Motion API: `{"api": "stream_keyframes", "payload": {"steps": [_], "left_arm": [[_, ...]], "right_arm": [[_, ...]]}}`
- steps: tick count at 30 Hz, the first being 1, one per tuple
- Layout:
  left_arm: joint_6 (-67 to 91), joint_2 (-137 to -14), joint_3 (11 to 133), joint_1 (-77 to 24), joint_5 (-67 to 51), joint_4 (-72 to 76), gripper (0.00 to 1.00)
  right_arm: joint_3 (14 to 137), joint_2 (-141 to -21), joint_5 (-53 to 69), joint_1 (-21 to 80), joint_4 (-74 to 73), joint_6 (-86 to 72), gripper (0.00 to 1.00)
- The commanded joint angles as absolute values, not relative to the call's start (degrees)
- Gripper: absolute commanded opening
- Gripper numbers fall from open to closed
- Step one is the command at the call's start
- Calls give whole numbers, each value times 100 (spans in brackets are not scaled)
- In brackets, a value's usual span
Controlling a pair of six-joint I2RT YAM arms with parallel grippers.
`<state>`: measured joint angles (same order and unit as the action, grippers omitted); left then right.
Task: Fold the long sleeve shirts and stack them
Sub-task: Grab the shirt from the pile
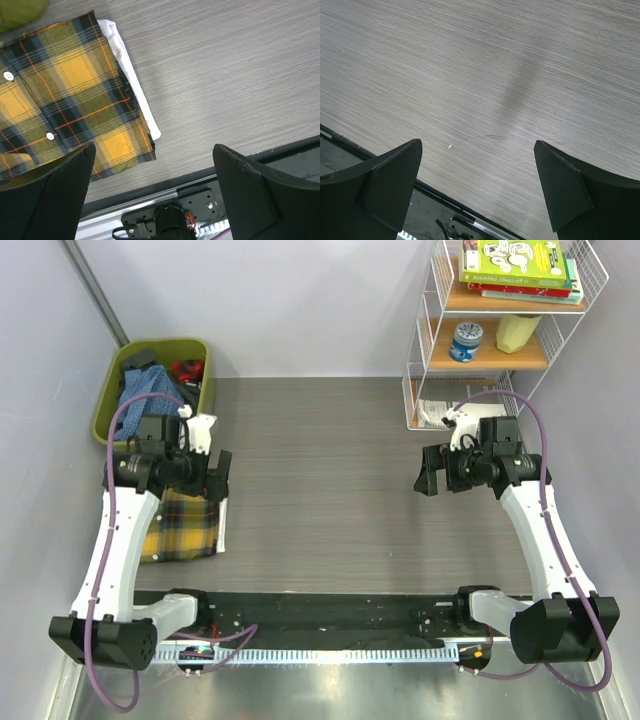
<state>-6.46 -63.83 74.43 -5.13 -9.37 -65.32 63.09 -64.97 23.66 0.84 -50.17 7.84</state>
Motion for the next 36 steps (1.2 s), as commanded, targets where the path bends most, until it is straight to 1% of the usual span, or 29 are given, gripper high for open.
{"api": "stream_keyframes", "payload": {"steps": [1,3,4,6,7,9,10,11,15,16,20,29,32,35,36], "left_arm": [[-606,-6906,8284,-483,-924,-6345,100],[-668,-7197,8760,-414,-677,-6451,100],[-694,-7485,9241,-265,-694,-6469,100],[-799,-7786,9736,-71,-738,-6504,100],[-817,-8179,10234,191,-738,-6521,100],[-861,-8646,10790,377,-668,-6635,100],[-853,-8857,11324,578,-616,-6653,100],[-809,-9329,11581,658,-493,-6627,100],[-650,-10387,12741,1045,-45,-6329,100],[-659,-10597,12814,1081,365,-6093,100],[-826,-11432,12806,1186,676,-5381,100],[-782,-12787,12744,1301,1352,-3834,100],[-800,-13358,13042,1362,1337,-3875,100],[-730,-13605,13508,1450,1284,-4069,71],[-686,-13579,13648,1529,979,-4182,55]], "right_arm": [[6460,-6355,2426,70,-4878,835,100],[6425,-6328,2400,70,-4895,852,100],[6407,-6311,2391,70,-4896,853,100],[6346,-6302,2399,70,-4904,853,100],[6337,-6302,2408,79,-4904,853,100],[6293,-6293,2400,79,-4904,870,99],[6284,-6293,2373,70,-4896,879,100],[6284,-6293,2364,70,-4913,879,100],[6284,-6354,2329,70,-4913,896,100],[6275,-6363,2312,79,-4922,896,100],[6240,-6451,2329,79,-4939,914,100],[6275,-6820,2373,70,-4948,941,100],[6328,-6943,2382,70,-4948,949,100],[6398,-7022,2408,70,-4975,958,100],[6416,-7031,2426,70,-4966,958,100]]}}
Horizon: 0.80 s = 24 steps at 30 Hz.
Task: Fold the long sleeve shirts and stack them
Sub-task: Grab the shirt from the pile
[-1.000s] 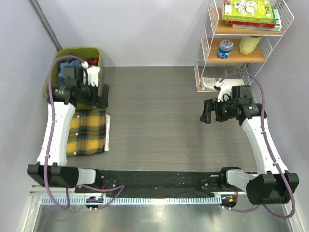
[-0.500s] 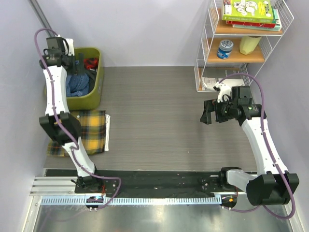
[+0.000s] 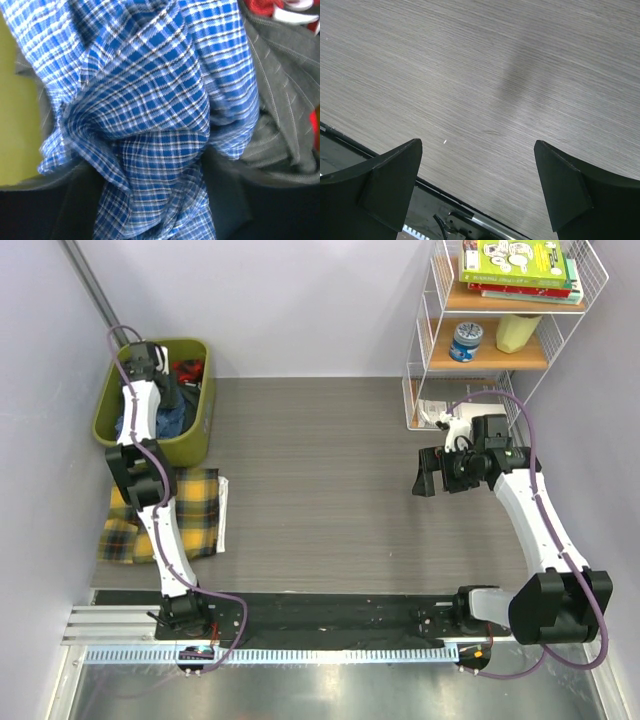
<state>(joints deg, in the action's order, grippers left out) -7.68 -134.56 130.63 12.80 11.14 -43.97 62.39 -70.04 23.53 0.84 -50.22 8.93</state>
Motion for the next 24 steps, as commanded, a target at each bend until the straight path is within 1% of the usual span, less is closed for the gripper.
{"api": "stream_keyframes", "payload": {"steps": [1,2,3,4,5,8,12,14,16,19,20,22,23,24], "left_arm": [[-651,-13492,13649,1564,802,-4192,49],[-659,-13291,13632,1582,635,-4175,38],[-659,-13150,13623,1634,328,-4175,15],[-659,-13018,13658,1643,186,-4218,4],[-650,-12721,13728,1661,37,-4280,0],[-528,-12096,13808,1679,-588,-4272,0],[-36,-10648,13370,1661,-1369,-3815,0],[306,-10346,13464,1522,-1982,-3892,0],[308,-9995,13640,1276,-2109,-4095,0],[404,-9556,13843,608,-2259,-4263,0],[483,-9467,13895,189,-2259,-4245,0],[536,-9256,13992,-348,-2250,-4237,0],[614,-9194,14053,-813,-2241,-4210,0],[798,-9132,14071,-1009,-2328,-4114,0]], "right_arm": [[6425,-7031,2443,70,-4957,949,100],[6416,-7049,2461,70,-4948,949,100],[6425,-7049,2470,79,-4948,941,100],[6425,-7058,2470,70,-4948,940,100],[6434,-7049,2478,79,-4948,932,100],[6451,-7005,2540,79,-4948,914,100],[6486,-6917,2575,79,-4948,888,100],[6513,-6873,2610,70,-4948,879,100],[6539,-6821,2610,70,-4948,861,100],[6574,-6768,2593,79,-4948,861,100],[6574,-6724,2593,79,-4948,861,100],[6574,-6706,2584,70,-4948,853,100],[6583,-6680,2584,70,-4948,861,100],[6592,-6671,2575,79,-4948,861,100]]}}
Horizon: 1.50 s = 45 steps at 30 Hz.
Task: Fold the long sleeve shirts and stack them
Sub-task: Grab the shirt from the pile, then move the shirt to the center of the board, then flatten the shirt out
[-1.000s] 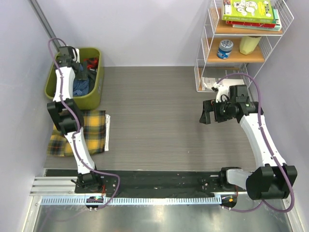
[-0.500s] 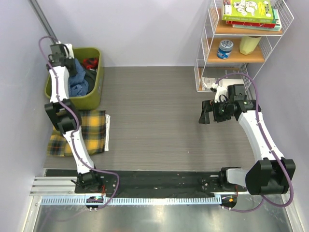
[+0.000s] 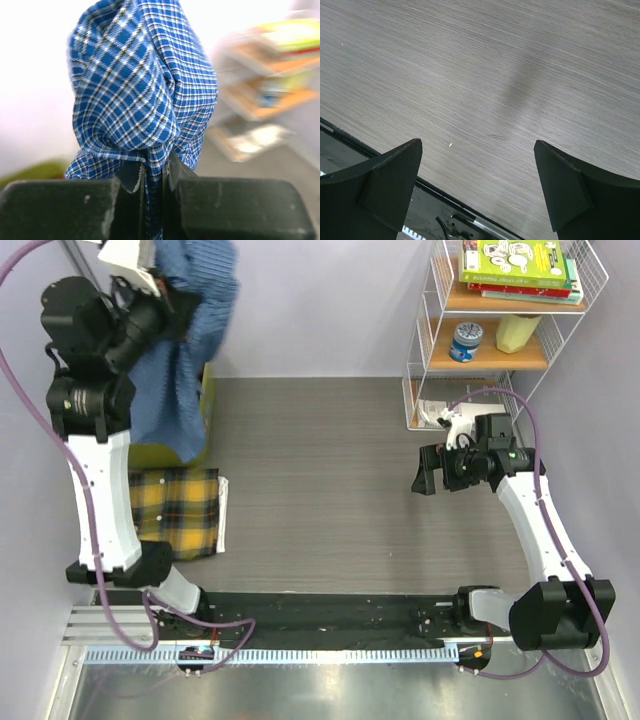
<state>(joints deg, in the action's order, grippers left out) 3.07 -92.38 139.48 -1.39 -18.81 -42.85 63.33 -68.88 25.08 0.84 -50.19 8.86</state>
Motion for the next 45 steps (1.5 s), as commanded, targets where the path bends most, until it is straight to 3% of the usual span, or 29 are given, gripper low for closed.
{"api": "stream_keyframes", "payload": {"steps": [1,7,10,11,12,13,17,24,31,41,45], "left_arm": [[913,-9097,14089,-1193,-2346,-4052,0],[1468,-8755,13125,-1837,-3239,-3815,0],[1442,-8359,11702,-1837,-3829,-3718,4],[1285,-8254,10993,-1828,-3910,-3892,63],[1022,-8105,10691,-1828,-3746,-4189,92],[410,-8051,10426,-1793,-3457,-4540,100],[-333,-7560,8620,-1030,-3286,-4994,100],[-1194,-7233,6981,-1142,-2962,-5159,100],[-1652,-7874,6189,-1722,-2199,-4775,96],[-1090,-9324,6706,-1723,376,-3509,93],[-976,-10131,7145,-1696,572,-3700,93]], "right_arm": [[6592,-6662,2566,70,-4948,853,100],[6662,-6636,2549,79,-4957,853,100],[6776,-6653,2479,-158,-4966,879,100],[6846,-6671,2487,-167,-4966,914,100],[6890,-6697,2487,-167,-5027,940,100],[6925,-6715,2479,-167,-5053,958,100],[6987,-6794,2478,-167,-5212,1204,100],[6987,-7523,3146,0,-5221,1301,100],[6935,-8050,3075,1546,-5010,1160,100],[6776,-9043,3805,2083,-4554,949,96],[6636,-9202,4095,2241,-4351,853,96]]}}
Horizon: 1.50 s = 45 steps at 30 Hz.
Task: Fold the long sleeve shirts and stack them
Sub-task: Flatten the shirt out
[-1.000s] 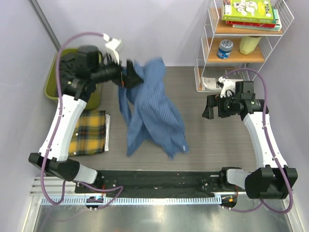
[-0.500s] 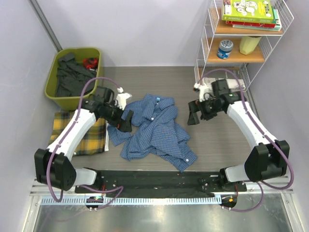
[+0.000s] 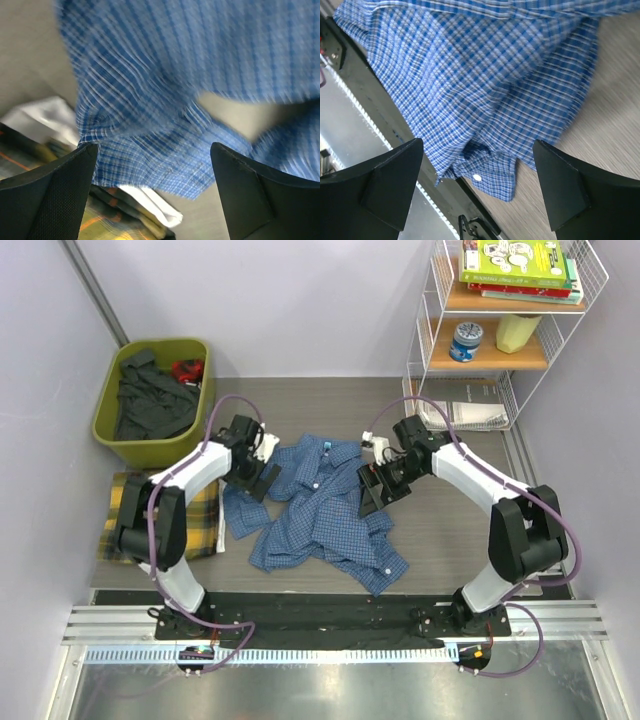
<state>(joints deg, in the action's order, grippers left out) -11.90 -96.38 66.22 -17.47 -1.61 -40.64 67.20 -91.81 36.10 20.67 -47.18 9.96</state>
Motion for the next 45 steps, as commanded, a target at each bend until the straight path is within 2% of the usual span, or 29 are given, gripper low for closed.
{"api": "stream_keyframes", "payload": {"steps": [1,3,4,6,7,8,10,14,18,19,23,27,32,36,39,41,42,45], "left_arm": [[-967,-10238,7198,-1679,449,-3726,93],[-862,-10370,7347,-1609,203,-3709,86],[-844,-10493,7435,-1582,63,-3735,66],[-809,-10555,7750,-1434,-332,-3823,42],[-791,-10547,7882,-1363,-430,-3849,23],[-782,-10512,8032,-1284,-596,-3911,15],[-791,-10398,8592,-1047,-1071,-4121,0],[-957,-9706,9534,-888,-1826,-4481,0],[-1089,-9239,10527,-1132,-2872,-4947,0],[-1203,-9194,10747,-1238,-3057,-5079,0],[-1432,-9027,11941,-2115,-3934,-5563,0],[-1152,-8685,11998,-2408,-5034,-4907,0],[-329,-8157,11760,-2478,-6475,-4001,0],[491,-7893,11128,-2487,-7758,-3357,1],[405,-7437,10111,-2479,-7787,-3384,1],[125,-6964,9380,-2478,-7158,-3637,1],[-199,-6830,9178,-2479,-6702,-3821,1],[-545,-6470,8588,-2470,-4385,-4228,0]], "right_arm": [[6610,-9298,4122,2285,-4316,826,96],[6636,-9421,4087,2312,-4201,730,93],[6749,-9474,4026,2312,-4192,712,91],[6873,-9589,3798,2294,-4175,642,77],[6977,-9589,3719,2277,-4157,589,70],[7013,-9580,3639,2215,-4149,571,61],[7101,-9519,3516,2101,-4175,571,55],[7233,-9203,3577,1557,-4350,659,55],[7654,-8860,3683,1012,-4736,983,70],[7881,-8729,3665,872,-4807,1054,80],[8331,-8210,3254,747,-4817,1475,92],[8263,-7411,3155,738,-4080,2124,98],[7182,-6260,3436,747,-2438,2917,100],[7092,-6328,3988,747,-2469,3111,100],[7058,-6599,4279,808,-2689,3208,100],[7014,-6749,4438,948,-2698,3199,100],[6988,-6915,4404,1202,-2690,3199,100],[6961,-7206,4114,1703,-2707,3112,99]]}}
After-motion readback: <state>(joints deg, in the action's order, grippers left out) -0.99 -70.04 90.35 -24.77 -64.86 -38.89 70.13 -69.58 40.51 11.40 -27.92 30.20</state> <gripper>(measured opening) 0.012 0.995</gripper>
